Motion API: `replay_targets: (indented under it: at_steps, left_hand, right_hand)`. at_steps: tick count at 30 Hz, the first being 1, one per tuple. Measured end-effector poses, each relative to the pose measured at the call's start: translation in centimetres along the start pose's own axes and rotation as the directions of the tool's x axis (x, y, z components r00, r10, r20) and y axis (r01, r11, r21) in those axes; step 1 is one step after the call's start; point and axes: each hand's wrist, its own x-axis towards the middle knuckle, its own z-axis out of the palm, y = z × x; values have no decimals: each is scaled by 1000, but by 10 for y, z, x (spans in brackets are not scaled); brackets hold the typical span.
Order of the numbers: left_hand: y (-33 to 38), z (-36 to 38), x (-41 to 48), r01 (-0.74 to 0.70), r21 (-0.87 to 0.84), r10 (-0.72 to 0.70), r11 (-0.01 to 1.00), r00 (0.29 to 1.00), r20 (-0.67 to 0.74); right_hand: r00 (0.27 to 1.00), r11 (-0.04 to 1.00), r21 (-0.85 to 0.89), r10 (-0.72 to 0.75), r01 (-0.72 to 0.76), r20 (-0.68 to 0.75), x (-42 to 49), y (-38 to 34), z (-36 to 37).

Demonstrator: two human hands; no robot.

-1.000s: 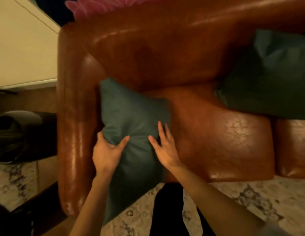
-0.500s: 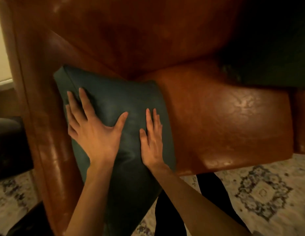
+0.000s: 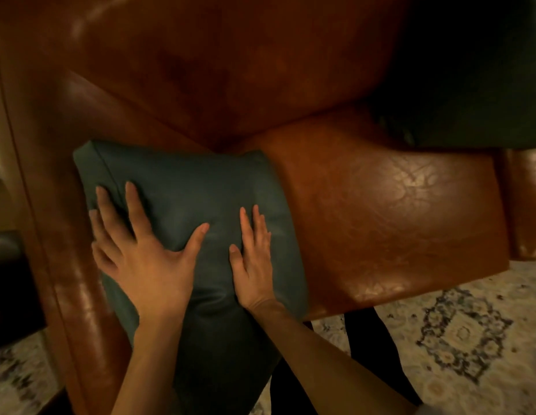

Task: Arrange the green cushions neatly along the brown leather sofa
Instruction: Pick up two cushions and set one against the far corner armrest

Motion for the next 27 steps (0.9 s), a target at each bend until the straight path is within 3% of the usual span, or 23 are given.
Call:
replay_targets:
  at_steps: [4, 6, 8, 9, 11, 16, 19, 23, 27]
  left_hand:
    - [7, -25, -42, 175, -101, -165, 979, 981, 102]
    - [7, -28, -73, 266, -142, -235, 954, 951, 202]
    - [7, -25, -92, 334, -201, -281, 921, 926, 252]
    - [8, -25, -95, 365, -224, -302, 903, 913, 273]
    - [3, -25, -91, 347, -270, -273, 898, 921, 277]
    - [-11, -31, -84, 159, -268, -95, 950, 967, 237]
    - [-9, -35, -86, 82, -237, -12, 968, 959, 285]
    - [-7, -29, -93, 144, -187, -69, 972, 931, 358]
    - [-8, -34, -97, 212, -274, -104, 938, 927, 360]
  right_hand:
    - [999, 981, 192, 16, -21, 30, -8, 10, -44]
    - [963, 906, 352, 267, -236, -41, -13, 33, -65]
    - [837, 714, 509, 547, -480, 23, -17, 56, -75]
    - [791, 652, 519, 606, -553, 82, -17, 66, -73]
    - [763, 642, 452, 629, -619, 152, -18, 78, -60]
    - [793, 701, 459, 609, -546, 14, -42, 77, -51]
    - [801, 703, 457, 598, -544, 32, -64, 86, -52]
    - [783, 686, 420, 614, -594, 105, -57, 97, -52]
    - [774, 666, 438, 622, -604, 120, -55, 91, -47]
